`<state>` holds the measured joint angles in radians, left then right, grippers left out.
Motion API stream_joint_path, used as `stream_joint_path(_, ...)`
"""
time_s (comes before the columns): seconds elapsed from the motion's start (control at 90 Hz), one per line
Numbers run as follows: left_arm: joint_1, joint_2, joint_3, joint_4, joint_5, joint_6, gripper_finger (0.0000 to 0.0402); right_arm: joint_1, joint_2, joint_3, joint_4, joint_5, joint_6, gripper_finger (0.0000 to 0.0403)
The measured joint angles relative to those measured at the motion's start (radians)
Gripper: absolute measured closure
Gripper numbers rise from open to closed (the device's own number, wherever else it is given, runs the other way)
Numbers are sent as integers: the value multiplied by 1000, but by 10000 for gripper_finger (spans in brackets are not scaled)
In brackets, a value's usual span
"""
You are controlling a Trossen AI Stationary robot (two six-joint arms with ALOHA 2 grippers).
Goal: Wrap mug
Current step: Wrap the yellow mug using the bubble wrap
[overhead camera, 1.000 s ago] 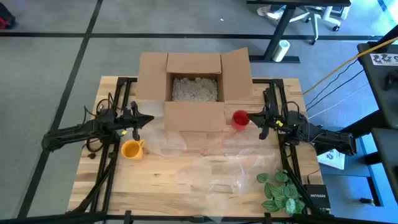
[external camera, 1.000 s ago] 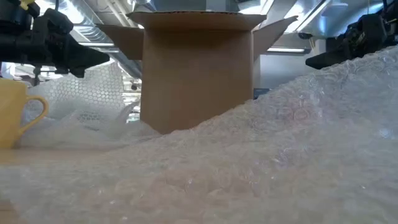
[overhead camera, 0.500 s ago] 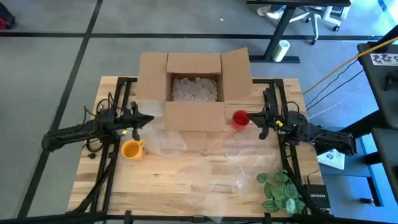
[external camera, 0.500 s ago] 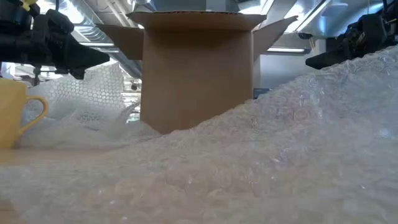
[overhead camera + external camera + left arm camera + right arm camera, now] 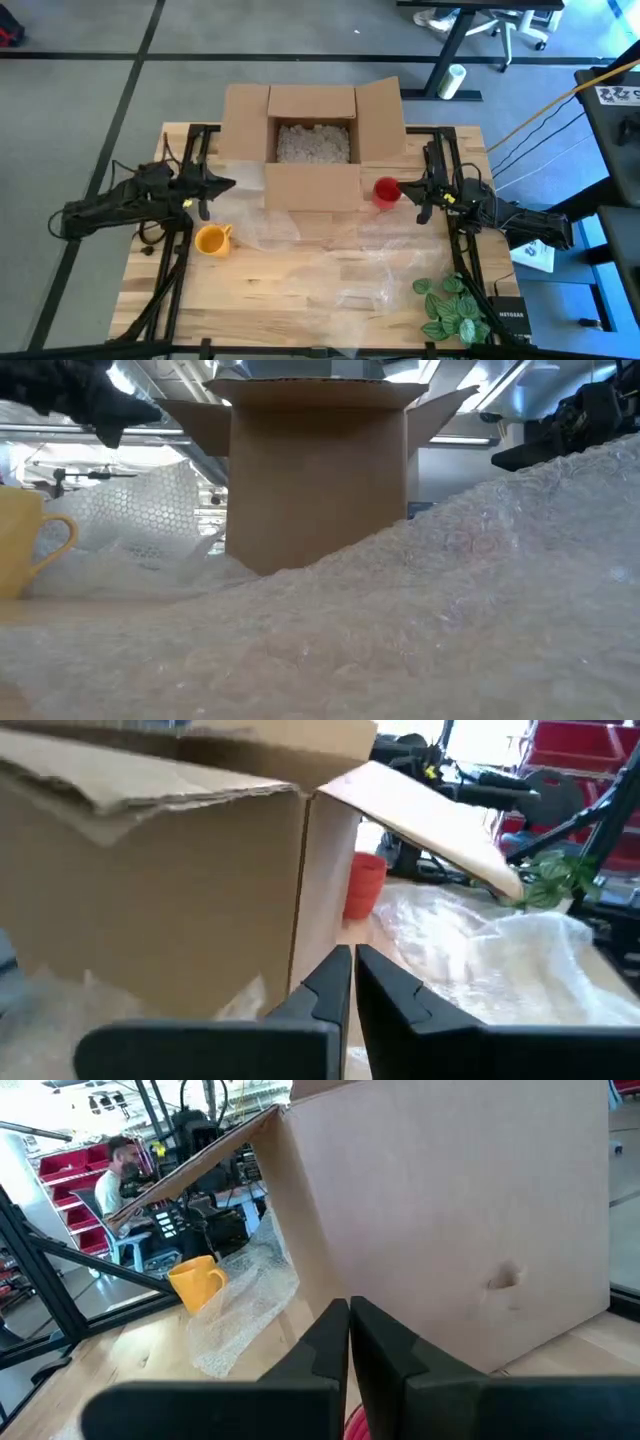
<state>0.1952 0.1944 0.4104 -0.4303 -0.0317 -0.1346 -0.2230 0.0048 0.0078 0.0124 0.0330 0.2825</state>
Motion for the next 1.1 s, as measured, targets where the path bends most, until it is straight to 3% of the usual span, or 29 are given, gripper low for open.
stream_joint_path(0.211, -158, 237, 199, -145, 5, -39, 402, 0, 0, 0, 0, 0, 0, 402)
stream_joint_path(0.456, -363, 442, 412, -364, -213, -151, 402, 0, 0, 0, 0, 0, 0, 402)
stream_joint_path(0.7, -495, 599, 496, -502, -227, -317, 401, 0, 0, 0, 0, 0, 0, 402)
stream_joint_path(1.1, -536, 722, 534, -822, -178, -586, 401, 0, 0, 0, 0, 0, 0, 402)
